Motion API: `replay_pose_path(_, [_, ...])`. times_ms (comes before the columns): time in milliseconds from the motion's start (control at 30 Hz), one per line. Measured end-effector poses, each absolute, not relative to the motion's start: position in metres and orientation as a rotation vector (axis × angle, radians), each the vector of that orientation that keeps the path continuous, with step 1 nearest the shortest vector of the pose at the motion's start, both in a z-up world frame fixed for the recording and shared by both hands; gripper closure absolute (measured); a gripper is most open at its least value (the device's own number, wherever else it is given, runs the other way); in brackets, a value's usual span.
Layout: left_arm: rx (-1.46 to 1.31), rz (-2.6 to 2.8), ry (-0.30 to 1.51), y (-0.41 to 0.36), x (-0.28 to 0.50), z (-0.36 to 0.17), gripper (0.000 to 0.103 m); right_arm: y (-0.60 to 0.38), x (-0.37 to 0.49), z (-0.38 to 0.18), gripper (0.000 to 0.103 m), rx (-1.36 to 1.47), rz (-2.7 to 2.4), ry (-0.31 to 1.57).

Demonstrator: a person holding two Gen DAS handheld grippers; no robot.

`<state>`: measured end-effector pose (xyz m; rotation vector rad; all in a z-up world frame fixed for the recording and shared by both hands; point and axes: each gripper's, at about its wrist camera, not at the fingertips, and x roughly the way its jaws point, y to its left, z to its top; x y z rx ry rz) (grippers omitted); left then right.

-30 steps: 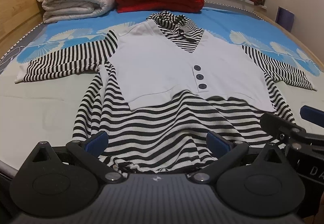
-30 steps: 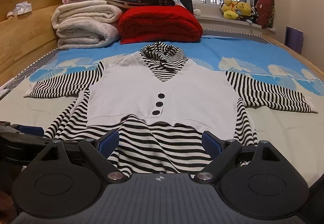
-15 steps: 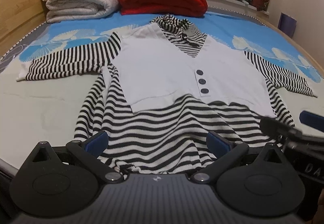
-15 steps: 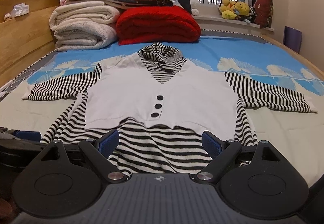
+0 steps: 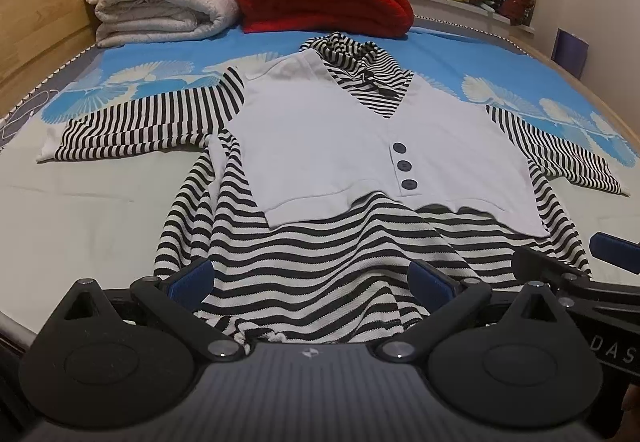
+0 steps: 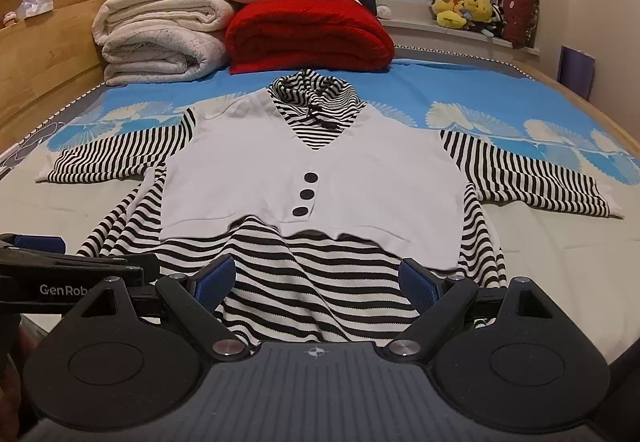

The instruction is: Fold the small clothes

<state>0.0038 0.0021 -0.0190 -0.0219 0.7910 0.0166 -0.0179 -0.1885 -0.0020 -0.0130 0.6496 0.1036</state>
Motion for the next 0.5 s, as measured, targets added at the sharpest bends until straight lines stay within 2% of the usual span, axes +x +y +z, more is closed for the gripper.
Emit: replay_pose_path(500, [-0.016,0.015,0.79,-0.0007,0.0043,-0.0206,0.0,-0.1923,-0.0166,-0.0031,0.014,-0.004,0.093,0.661])
